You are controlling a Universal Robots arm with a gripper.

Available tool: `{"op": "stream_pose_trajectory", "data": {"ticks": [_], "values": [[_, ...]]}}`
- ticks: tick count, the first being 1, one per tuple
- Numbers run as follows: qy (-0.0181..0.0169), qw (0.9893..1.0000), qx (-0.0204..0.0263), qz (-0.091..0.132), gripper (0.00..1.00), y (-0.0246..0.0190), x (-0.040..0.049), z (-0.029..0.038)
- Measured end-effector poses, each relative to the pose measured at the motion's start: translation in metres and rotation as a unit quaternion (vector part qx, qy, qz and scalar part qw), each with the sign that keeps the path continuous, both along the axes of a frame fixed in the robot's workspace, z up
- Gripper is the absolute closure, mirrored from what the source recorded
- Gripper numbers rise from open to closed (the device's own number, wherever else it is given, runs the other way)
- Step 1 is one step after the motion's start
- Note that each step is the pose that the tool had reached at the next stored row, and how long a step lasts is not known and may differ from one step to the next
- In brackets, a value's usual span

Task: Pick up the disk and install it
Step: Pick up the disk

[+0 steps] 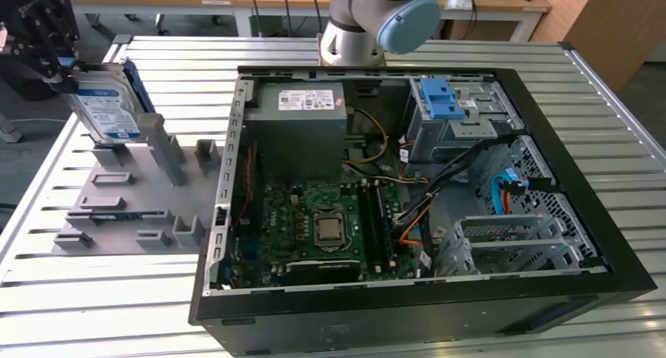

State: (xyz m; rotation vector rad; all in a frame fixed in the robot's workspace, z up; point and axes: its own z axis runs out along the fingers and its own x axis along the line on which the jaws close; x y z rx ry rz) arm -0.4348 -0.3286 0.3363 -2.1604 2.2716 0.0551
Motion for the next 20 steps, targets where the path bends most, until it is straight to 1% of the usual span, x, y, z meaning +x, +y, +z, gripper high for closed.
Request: {"op": "stream_pose_trajectory", "data": {"ticks": [20], "values": [[0.0000,1.0000,0.0000,0.000,0.63,0.0000,0.0000,0.0076]]}}
